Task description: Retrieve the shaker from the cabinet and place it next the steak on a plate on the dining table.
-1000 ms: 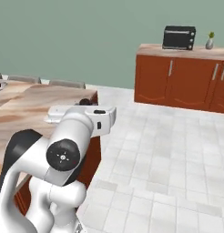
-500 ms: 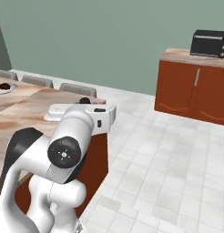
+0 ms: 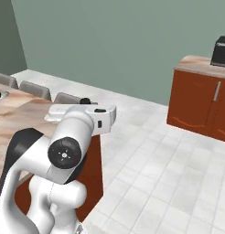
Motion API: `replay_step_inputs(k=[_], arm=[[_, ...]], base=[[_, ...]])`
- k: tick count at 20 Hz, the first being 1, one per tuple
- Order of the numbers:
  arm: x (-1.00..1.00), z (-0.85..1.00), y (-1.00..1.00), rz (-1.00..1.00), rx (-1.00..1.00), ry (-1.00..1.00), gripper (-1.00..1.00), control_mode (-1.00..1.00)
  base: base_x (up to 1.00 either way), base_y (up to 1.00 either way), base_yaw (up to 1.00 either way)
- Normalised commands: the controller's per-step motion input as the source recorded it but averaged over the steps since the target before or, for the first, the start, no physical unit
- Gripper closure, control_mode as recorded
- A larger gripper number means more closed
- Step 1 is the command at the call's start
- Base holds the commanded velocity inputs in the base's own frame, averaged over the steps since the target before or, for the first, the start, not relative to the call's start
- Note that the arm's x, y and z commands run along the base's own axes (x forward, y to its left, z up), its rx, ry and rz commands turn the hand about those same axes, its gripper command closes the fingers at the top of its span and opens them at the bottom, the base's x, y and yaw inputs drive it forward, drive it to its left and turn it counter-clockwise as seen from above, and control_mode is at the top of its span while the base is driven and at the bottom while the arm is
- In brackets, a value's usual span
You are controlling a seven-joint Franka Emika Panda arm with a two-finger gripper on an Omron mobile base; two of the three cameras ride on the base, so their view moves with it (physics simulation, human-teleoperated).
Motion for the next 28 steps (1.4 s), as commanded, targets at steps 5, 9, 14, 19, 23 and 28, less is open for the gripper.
replay_step_inputs(k=[5, 9, 14, 19, 23, 28], arm=[[0.00, 0.00, 0.00, 0.00, 0.00, 0.00, 1.00, 1.00], [0.00, 0.00, 0.00, 0.00, 0.00, 0.00, 1.00, 1.00], [0.00, 0.00, 0.00, 0.00, 0.00, 0.00, 1.00, 1.00], [0.00, 0.00, 0.00, 0.00, 0.00, 0.00, 1.00, 1.00], [0.00, 0.00, 0.00, 0.00, 0.00, 0.00, 1.00, 1.00], [0.00, 0.00, 0.00, 0.00, 0.00, 0.00, 1.00, 1.00]], base=[[1.00, -0.61, 0.28], [1.00, -0.65, 0.31], [1.00, -0.63, 0.33], [1.00, -0.54, 0.38], [0.90, -0.66, 0.35], [0.84, -0.87, 0.32]])
